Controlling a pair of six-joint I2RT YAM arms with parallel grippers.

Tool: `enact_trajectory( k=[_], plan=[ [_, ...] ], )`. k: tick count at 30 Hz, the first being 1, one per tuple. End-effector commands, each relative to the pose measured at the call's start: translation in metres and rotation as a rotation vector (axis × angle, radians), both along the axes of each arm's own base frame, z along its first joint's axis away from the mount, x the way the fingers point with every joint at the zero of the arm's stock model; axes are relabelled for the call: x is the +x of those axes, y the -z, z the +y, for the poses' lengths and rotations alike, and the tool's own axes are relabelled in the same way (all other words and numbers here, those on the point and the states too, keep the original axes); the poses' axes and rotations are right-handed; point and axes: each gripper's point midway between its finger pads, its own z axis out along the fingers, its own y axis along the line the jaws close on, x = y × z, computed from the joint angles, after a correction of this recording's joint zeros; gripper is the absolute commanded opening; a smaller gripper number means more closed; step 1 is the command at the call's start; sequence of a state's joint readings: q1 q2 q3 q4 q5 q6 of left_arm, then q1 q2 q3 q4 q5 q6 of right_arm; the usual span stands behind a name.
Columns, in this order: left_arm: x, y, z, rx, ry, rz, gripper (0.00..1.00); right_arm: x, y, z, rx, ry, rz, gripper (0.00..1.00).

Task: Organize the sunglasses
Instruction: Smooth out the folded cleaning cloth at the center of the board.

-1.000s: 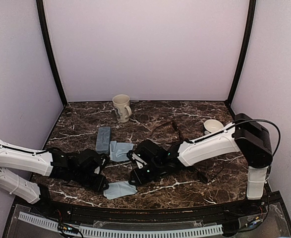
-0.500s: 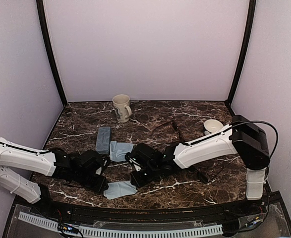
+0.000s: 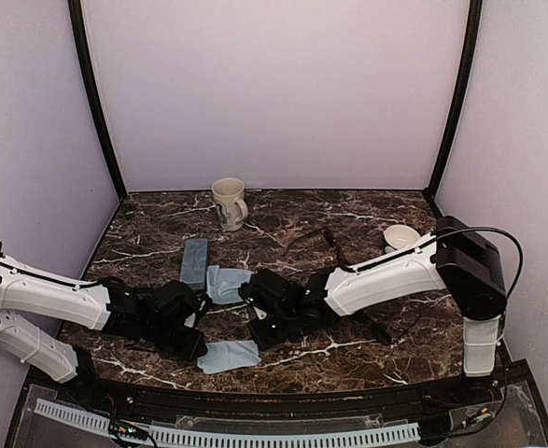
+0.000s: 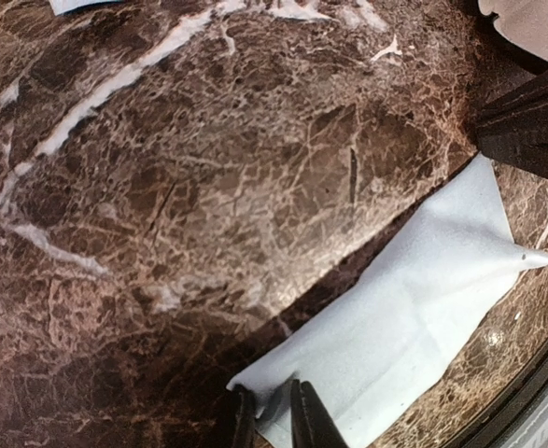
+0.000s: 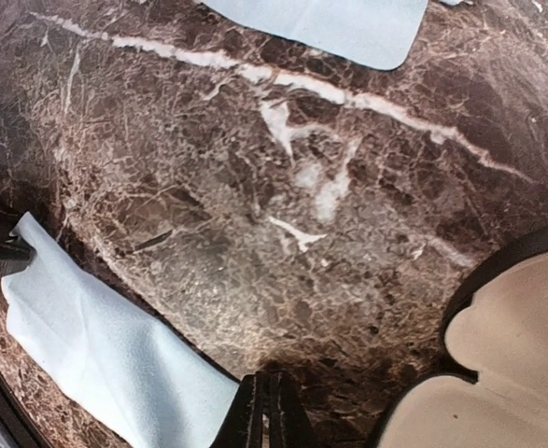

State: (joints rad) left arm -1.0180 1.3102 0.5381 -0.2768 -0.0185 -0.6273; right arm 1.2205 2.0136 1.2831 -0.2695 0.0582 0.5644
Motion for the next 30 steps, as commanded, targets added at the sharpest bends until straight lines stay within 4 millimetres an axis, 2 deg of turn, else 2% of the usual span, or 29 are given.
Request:
enact_trajectory(
  k=[1, 5, 10, 15, 17, 23, 30],
  plan=[
    [-0.001, 0.007, 0.008, 0.048, 0.007, 0.011, 0.16, 0.007, 0.000, 0.003, -0.025, 0.007, -0.050, 0.05],
    [0.002, 0.001, 0.008, 0.046, -0.006, -0.006, 0.23, 0.006, -0.007, 0.002, -0.014, 0.004, -0.048, 0.05],
    [0.007, -0.018, 0.009, 0.007, -0.043, -0.048, 0.37, -0.003, -0.029, 0.006, 0.083, -0.016, -0.008, 0.06],
    [0.000, -0.029, 0.014, -0.019, -0.065, -0.078, 0.44, -0.010, -0.034, 0.003, 0.117, -0.021, 0.018, 0.07],
    [-0.006, -0.032, 0.015, -0.016, -0.060, -0.086, 0.44, -0.011, -0.033, 0.000, 0.113, -0.018, 0.018, 0.07],
    [-0.030, -0.021, 0.012, 0.008, -0.040, -0.037, 0.32, -0.013, -0.036, 0.001, 0.132, -0.027, 0.022, 0.08],
    [-0.043, -0.005, 0.001, 0.032, -0.018, 0.004, 0.28, -0.015, -0.036, 0.008, 0.164, -0.048, 0.031, 0.09]
  ],
)
